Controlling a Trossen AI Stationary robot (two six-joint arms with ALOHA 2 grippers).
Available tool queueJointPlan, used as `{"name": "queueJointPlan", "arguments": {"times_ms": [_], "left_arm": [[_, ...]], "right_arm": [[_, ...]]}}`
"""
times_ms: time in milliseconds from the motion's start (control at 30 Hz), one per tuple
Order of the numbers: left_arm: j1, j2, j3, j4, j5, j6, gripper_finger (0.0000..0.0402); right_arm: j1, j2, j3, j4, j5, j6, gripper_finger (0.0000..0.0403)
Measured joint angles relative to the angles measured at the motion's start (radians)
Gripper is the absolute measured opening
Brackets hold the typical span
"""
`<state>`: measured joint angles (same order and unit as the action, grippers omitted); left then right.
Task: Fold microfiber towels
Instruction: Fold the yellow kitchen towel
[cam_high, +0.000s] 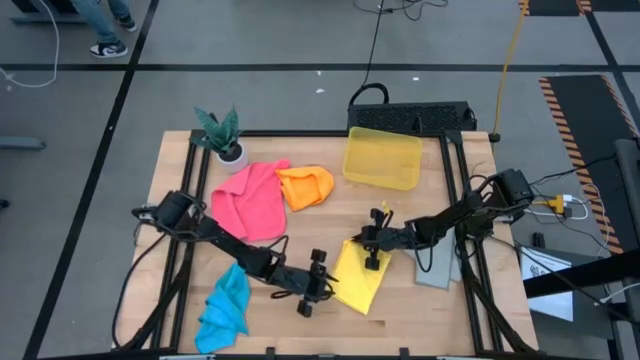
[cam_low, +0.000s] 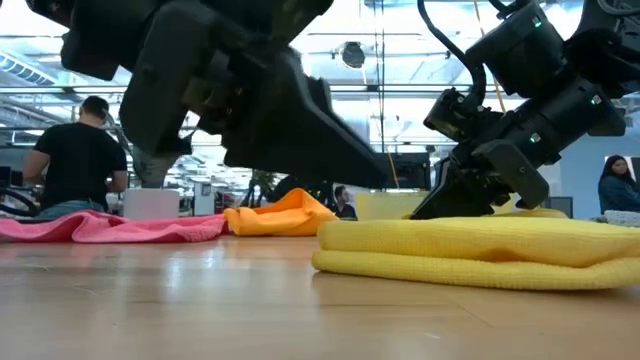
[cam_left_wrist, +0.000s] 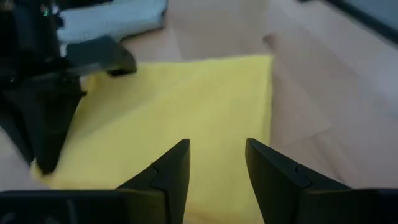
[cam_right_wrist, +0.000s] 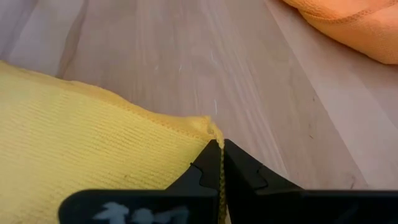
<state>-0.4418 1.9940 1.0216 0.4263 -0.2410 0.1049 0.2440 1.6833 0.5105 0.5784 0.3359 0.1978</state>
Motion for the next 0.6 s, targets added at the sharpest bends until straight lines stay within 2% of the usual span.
{"name": "queueJointPlan", "arguments": {"times_ms": [333, 600], "left_arm": [[0.012, 0.002, 0.0, -0.184, 0.025, -0.099, 0.0159], [-0.015, -0.019, 0.001, -0.195, -0.039, -0.087, 0.0159]], "right_arm": [[0.009, -0.028, 0.0, 0.073, -0.001, -0.072, 0.0], [0.033, -0.045, 0.0, 0.159, -0.031, -0.078, 0.0]]}}
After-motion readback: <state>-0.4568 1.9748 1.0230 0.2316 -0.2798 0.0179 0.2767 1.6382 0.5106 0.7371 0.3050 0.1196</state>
